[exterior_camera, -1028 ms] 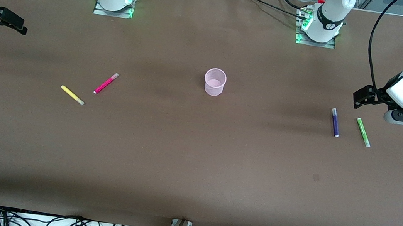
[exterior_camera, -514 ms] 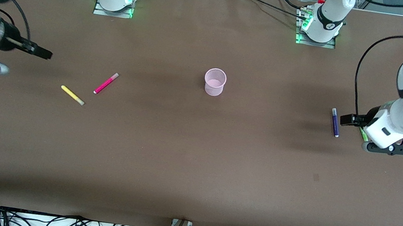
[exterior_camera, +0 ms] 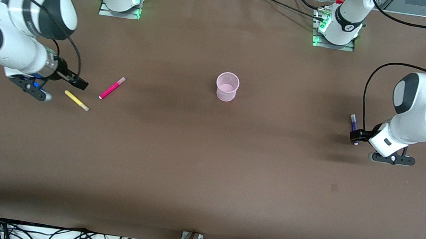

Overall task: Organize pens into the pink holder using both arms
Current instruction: 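Lower both grippers onto the pink marker and the blue marker, then close both grippers on the pink marker and the blue marker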

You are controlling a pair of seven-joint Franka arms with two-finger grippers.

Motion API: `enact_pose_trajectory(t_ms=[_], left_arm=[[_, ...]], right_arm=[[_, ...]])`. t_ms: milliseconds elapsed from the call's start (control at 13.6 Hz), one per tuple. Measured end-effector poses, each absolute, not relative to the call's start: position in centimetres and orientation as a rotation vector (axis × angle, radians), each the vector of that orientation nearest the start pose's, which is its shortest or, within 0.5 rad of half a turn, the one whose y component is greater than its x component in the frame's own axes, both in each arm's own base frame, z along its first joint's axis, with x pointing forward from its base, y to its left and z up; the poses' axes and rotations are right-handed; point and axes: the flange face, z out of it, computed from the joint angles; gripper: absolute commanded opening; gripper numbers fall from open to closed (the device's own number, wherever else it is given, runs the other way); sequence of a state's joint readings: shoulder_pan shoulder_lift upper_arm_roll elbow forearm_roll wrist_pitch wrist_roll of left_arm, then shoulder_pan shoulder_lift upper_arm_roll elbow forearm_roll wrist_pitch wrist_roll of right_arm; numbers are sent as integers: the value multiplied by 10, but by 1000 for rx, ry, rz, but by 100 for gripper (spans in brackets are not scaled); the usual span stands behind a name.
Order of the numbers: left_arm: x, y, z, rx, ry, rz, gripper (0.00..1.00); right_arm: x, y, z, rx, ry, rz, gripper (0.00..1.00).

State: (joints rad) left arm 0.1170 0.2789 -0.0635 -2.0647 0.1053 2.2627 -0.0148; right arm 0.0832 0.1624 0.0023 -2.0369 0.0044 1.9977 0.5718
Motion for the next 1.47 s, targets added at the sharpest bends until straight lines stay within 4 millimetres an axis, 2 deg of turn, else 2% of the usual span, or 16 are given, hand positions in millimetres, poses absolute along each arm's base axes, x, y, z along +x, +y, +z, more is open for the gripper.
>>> enact_pose_trajectory(t_ms=[147, 220, 367, 661, 734, 807, 954, 1101, 1248, 1321, 1468], left_arm=[[558, 52, 262, -3090, 8, 88, 100], [549, 57, 249, -3094, 8, 84, 100], [536, 58, 224, -3101, 5, 107, 97], [532, 61, 184, -3114, -3, 118, 59], [531, 62, 177, -3116, -6, 121, 54], [531, 63, 173, -3117, -9, 123, 47], [533, 64, 171, -3119, -13, 98, 17], [534, 66, 172, -3119, -18, 85, 0], [535, 66, 173, -3118, -18, 80, 0], [536, 66, 173, -3118, -18, 79, 0], [537, 65, 175, -3119, -13, 73, 0]], right_arm=[[541, 46, 317, -3083, 811, 282, 85], [537, 46, 305, -3079, 824, 272, 76], [536, 45, 284, -3074, 836, 253, 75], [533, 45, 238, -3059, 844, 170, 75], [530, 45, 227, -3055, 851, 160, 75], [527, 46, 218, -3052, 863, 155, 75], [523, 55, 207, -3045, 886, 139, 72], [518, 65, 200, -3038, 898, 117, 71], [515, 70, 193, -3033, 897, 91, 68], [513, 70, 189, -3030, 895, 77, 62], [509, 70, 180, -3027, 894, 65, 40]])
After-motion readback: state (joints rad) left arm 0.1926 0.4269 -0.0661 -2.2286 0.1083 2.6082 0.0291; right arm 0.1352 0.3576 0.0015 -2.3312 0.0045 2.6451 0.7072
